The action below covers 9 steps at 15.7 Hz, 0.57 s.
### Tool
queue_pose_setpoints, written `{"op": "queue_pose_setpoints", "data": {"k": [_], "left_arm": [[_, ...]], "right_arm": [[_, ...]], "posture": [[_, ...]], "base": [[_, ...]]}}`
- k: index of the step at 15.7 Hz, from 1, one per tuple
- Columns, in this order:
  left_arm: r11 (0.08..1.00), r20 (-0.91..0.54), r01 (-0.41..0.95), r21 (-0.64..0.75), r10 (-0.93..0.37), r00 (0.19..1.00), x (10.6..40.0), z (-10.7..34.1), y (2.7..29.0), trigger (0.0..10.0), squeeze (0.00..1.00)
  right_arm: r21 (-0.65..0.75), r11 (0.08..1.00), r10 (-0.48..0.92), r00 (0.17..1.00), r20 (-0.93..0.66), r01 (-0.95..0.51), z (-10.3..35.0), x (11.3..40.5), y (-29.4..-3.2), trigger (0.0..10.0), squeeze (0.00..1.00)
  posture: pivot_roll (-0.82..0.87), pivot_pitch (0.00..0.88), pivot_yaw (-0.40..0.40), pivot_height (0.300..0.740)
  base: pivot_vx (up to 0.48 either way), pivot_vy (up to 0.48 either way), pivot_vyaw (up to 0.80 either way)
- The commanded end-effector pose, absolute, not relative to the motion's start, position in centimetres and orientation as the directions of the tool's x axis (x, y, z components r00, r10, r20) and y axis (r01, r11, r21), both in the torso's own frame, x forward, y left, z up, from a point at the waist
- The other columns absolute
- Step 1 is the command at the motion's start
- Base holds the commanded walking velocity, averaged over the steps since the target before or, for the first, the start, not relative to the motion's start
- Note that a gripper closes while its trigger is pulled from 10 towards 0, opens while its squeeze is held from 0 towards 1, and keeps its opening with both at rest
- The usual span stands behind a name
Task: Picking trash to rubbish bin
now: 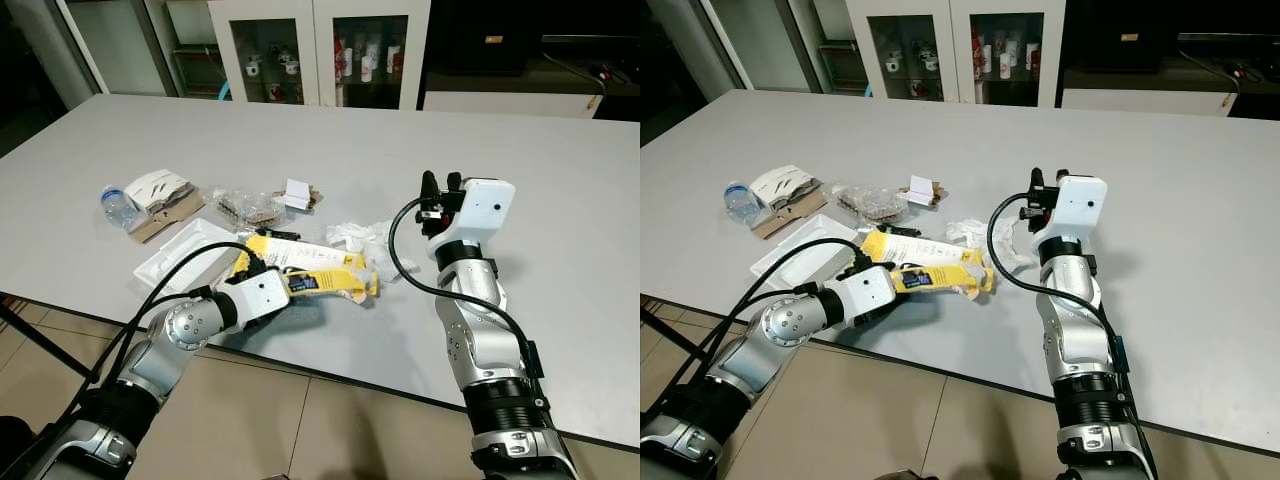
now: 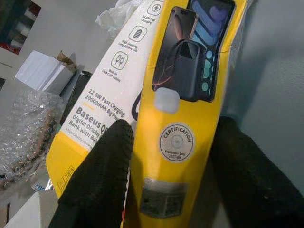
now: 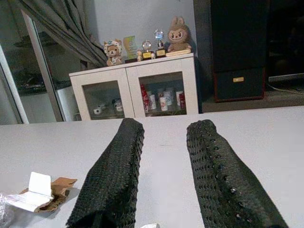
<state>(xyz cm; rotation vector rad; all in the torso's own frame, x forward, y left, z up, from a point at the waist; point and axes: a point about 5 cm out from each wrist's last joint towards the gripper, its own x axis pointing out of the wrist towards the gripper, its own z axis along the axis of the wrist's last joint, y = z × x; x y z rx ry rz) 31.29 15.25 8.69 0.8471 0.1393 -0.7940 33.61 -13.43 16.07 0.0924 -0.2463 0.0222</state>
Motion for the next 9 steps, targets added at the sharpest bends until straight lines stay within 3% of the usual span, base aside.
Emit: {"op": "queue_pose_setpoints", "data": {"k": [1,9], "left_arm": [[0.408,-0.405,0.669,0.622,-0.563,0.72,31.32,8.68,15.62,0.0,0.0],[0.398,-0.413,0.676,0.62,-0.568,0.712,31.17,8.51,15.61,0.0,0.0]], "right_arm": [[0.088,0.995,0.029,0.968,0.249,-0.052,16.49,33.92,-12.96,10.0,0.0],[0.088,0.995,0.033,0.968,0.247,-0.056,16.46,33.94,-12.87,10.0,0.0]], "posture": [[0.02,0.013,0.1,0.74],[0.02,0.013,0.098,0.74]], "base": [[0.0,0.0,0.0],[0.0,0.0,0.0]]}}
